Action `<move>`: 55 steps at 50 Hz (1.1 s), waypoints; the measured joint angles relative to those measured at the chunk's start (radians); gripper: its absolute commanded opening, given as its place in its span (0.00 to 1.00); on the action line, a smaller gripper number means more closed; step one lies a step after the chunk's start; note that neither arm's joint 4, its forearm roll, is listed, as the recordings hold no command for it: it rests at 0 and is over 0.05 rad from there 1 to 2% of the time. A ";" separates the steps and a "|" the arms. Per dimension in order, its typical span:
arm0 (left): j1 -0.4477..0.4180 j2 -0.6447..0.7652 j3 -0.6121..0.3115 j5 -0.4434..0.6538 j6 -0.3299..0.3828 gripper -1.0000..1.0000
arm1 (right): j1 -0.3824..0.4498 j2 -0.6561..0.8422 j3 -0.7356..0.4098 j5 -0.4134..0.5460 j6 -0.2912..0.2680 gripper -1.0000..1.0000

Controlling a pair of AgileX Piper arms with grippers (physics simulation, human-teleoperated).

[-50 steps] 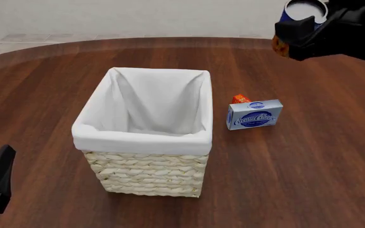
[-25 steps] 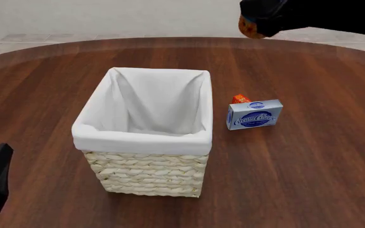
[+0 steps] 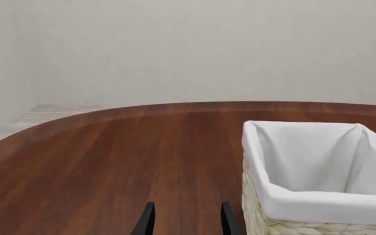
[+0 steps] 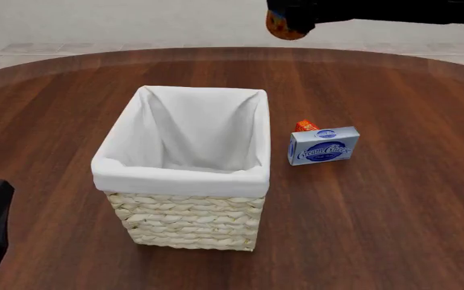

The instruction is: Pick up the alphabet soup and put it in the basket.

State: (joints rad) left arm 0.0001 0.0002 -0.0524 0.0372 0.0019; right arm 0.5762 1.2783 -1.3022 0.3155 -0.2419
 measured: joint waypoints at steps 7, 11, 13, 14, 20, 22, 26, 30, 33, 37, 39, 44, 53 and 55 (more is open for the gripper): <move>0.003 0.000 -0.001 0.000 -0.001 1.00 | 0.039 0.021 -0.024 0.008 0.013 0.00; 0.005 0.000 -0.001 -0.001 -0.002 1.00 | 0.062 0.032 -0.033 0.010 0.019 0.00; 0.005 0.000 -0.001 -0.001 -0.003 1.00 | 0.073 0.038 -0.038 0.012 0.023 0.00; 0.006 0.000 -0.001 -0.001 -0.003 1.00 | 0.078 0.042 -0.039 0.013 0.025 0.00; 0.008 0.000 -0.001 -0.001 -0.005 1.00 | 0.109 0.060 -0.048 0.019 0.037 0.00; 0.008 0.000 -0.002 -0.001 -0.005 1.00 | 0.118 0.065 -0.050 0.021 0.041 0.00; 0.008 0.000 -0.002 -0.001 -0.005 1.00 | 0.135 0.076 -0.056 0.026 0.049 0.00; 0.009 0.000 -0.002 -0.001 -0.005 1.00 | 0.151 0.085 -0.059 0.029 0.056 0.00; 0.009 0.000 -0.002 -0.001 -0.006 1.00 | 0.162 0.094 -0.064 0.031 0.064 0.00; 0.010 0.000 -0.002 -0.001 -0.007 1.00 | 0.176 0.107 -0.071 0.036 0.076 0.00; 0.011 0.000 -0.002 -0.001 -0.007 1.00 | 0.182 0.113 -0.074 0.038 0.082 0.00; 0.014 0.000 -0.004 0.000 -0.007 1.00 | 0.195 0.128 -0.081 0.041 0.096 0.00; 0.017 0.000 -0.006 0.003 -0.006 1.00 | 0.210 0.152 -0.088 0.042 0.115 0.00; 0.018 0.000 -0.006 0.004 -0.006 1.00 | 0.213 0.157 -0.089 0.042 0.120 0.00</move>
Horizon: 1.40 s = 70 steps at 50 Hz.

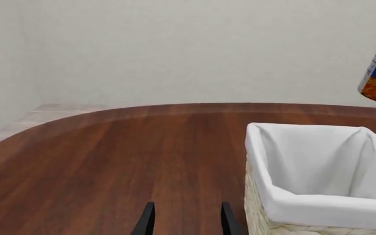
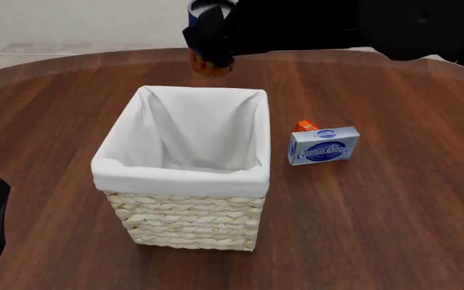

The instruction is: Pick up the alphabet soup and put it in the basket.

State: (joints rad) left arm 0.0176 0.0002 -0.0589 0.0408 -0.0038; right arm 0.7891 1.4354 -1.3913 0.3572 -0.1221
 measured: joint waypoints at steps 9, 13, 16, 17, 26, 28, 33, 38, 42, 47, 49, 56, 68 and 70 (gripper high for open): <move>0.003 0.000 -0.002 0.002 0.000 1.00 | 0.013 0.024 -0.003 -0.004 0.027 0.00; 0.004 0.000 -0.001 0.001 0.000 1.00 | 0.019 0.036 -0.001 -0.009 0.040 0.00; 0.005 0.000 0.000 0.001 0.000 1.00 | 0.023 0.045 0.001 -0.014 0.049 0.00; 0.005 0.000 0.000 0.001 0.000 1.00 | 0.024 0.049 0.002 -0.016 0.052 0.00; 0.004 0.000 0.003 -0.003 0.000 1.00 | 0.032 0.077 0.010 -0.029 0.071 0.00; 0.004 0.000 0.004 -0.003 0.000 1.00 | 0.032 0.082 0.011 -0.031 0.073 0.00; 0.002 0.000 0.006 -0.006 0.000 1.00 | 0.034 0.093 0.012 -0.034 0.080 0.00; 0.001 0.000 0.008 -0.009 -0.001 1.00 | 0.037 0.104 0.015 -0.037 0.089 0.00; -0.001 0.000 0.011 -0.011 -0.001 1.00 | 0.041 0.113 0.017 -0.040 0.096 0.00; -0.001 0.000 0.014 -0.014 -0.002 1.00 | 0.046 0.124 0.017 -0.041 0.104 0.00; -0.001 0.000 0.016 -0.015 -0.003 1.00 | 0.048 0.128 0.016 -0.041 0.107 0.00; -0.001 0.000 0.020 -0.018 -0.003 1.00 | 0.055 0.142 0.014 -0.037 0.118 0.00; -0.004 0.000 0.025 -0.021 -0.003 1.00 | 0.055 0.155 0.018 -0.029 0.123 0.00; -0.005 0.000 0.025 -0.021 -0.003 1.00 | 0.054 0.156 0.020 -0.028 0.124 0.00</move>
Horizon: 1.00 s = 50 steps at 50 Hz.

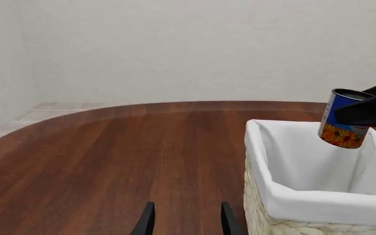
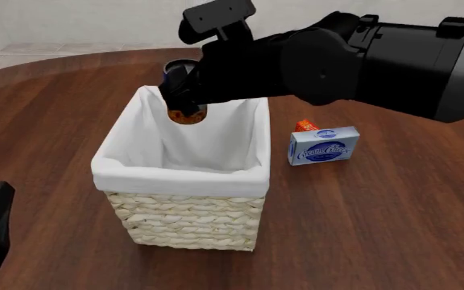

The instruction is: Pick up the alphabet soup and put it in the basket.

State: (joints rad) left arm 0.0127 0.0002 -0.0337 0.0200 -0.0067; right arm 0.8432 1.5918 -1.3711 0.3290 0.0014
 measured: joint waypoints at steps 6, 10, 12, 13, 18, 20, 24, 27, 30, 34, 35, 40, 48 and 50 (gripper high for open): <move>-0.002 0.000 0.000 0.000 0.001 1.00 | -0.004 0.001 0.009 0.001 0.001 0.00; -0.004 0.000 0.001 0.000 0.002 1.00 | -0.006 0.002 0.014 0.001 0.001 0.00; -0.005 0.000 0.001 0.000 0.002 1.00 | -0.008 0.003 0.017 0.000 0.001 0.00; -0.005 0.000 0.001 0.000 0.002 1.00 | -0.008 0.003 0.018 0.000 0.002 0.00; -0.006 0.000 0.001 -0.001 0.003 1.00 | -0.008 0.007 0.023 -0.001 0.003 0.00; -0.007 0.000 0.002 -0.002 0.003 1.00 | -0.007 0.008 0.025 -0.002 0.005 0.00; -0.008 0.000 0.003 -0.003 0.003 1.00 | -0.003 0.011 0.029 -0.004 0.007 0.00; -0.008 0.000 0.003 -0.004 0.002 1.00 | -0.001 0.014 0.031 -0.006 0.010 0.00; -0.008 0.000 0.003 -0.004 0.002 1.00 | 0.002 0.016 0.034 -0.007 0.013 0.00; -0.009 0.000 0.004 -0.005 0.003 1.00 | 0.004 0.018 0.039 -0.009 0.016 0.00; -0.009 0.000 0.004 -0.005 0.003 1.00 | 0.005 0.018 0.040 -0.009 0.016 0.00; -0.010 0.000 0.003 -0.005 0.003 1.00 | 0.008 0.021 0.047 -0.009 0.018 0.00; -0.012 0.000 0.003 -0.004 0.004 1.00 | 0.010 0.026 0.054 -0.008 0.017 0.00; -0.013 0.000 0.003 -0.004 0.004 1.00 | 0.010 0.027 0.057 -0.009 0.017 0.00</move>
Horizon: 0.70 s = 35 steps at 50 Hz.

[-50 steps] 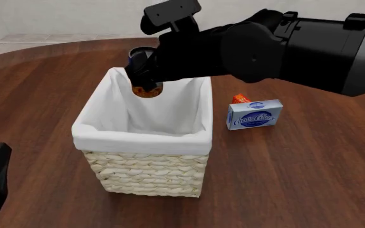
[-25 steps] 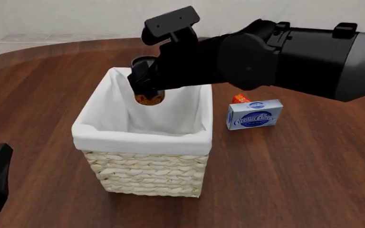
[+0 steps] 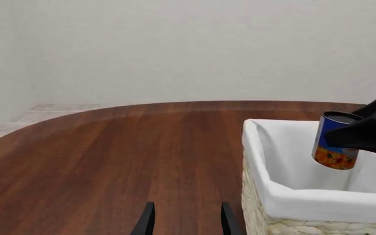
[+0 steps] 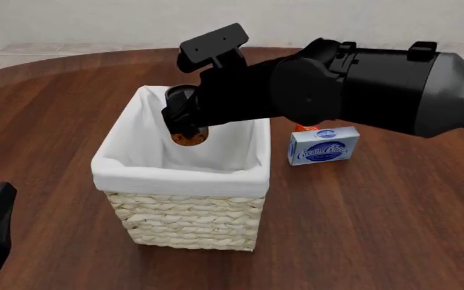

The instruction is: Pick up the alphabet soup and put it in the basket.

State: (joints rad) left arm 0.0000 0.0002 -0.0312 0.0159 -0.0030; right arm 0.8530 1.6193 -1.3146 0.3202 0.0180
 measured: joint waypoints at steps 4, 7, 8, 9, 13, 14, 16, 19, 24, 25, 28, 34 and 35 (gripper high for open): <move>0.000 0.000 0.000 0.000 0.000 1.00 | 0.000 0.004 0.005 -0.003 0.000 0.00; 0.000 0.000 0.000 0.000 0.000 1.00 | 0.000 0.007 0.009 -0.006 0.000 0.00; 0.000 0.000 0.000 0.000 0.001 1.00 | 0.000 0.008 0.011 -0.007 0.000 0.00; -0.001 0.000 0.000 0.000 0.001 1.00 | 0.000 0.010 0.013 -0.009 0.000 0.00; -0.001 0.000 -0.001 0.001 0.001 1.00 | -0.001 0.015 0.022 -0.017 0.002 0.00; -0.002 0.000 -0.001 0.001 0.001 1.00 | -0.001 0.017 0.025 -0.019 0.002 0.00; -0.002 0.000 -0.002 0.001 0.001 1.00 | -0.001 0.021 0.029 -0.023 0.004 0.00; -0.003 0.000 -0.002 0.002 0.001 1.00 | -0.002 0.026 0.036 -0.030 0.006 0.00; -0.004 0.000 -0.003 0.003 0.001 1.00 | -0.004 0.036 0.046 -0.039 0.009 0.00; -0.004 0.000 -0.003 0.003 0.001 1.00 | -0.004 0.038 0.048 -0.041 0.009 0.00; -0.004 0.000 -0.003 0.003 0.001 1.00 | -0.004 0.044 0.054 -0.046 0.010 0.00; -0.004 0.000 -0.002 0.002 0.001 1.00 | -0.004 0.055 0.064 -0.055 0.011 0.00; -0.004 0.000 -0.002 0.002 0.001 1.00 | -0.005 0.057 0.065 -0.057 0.011 0.00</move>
State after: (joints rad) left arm -0.0040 0.0001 -0.0330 0.0180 -0.0021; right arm 0.8483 1.6763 -1.2495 0.2635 0.0290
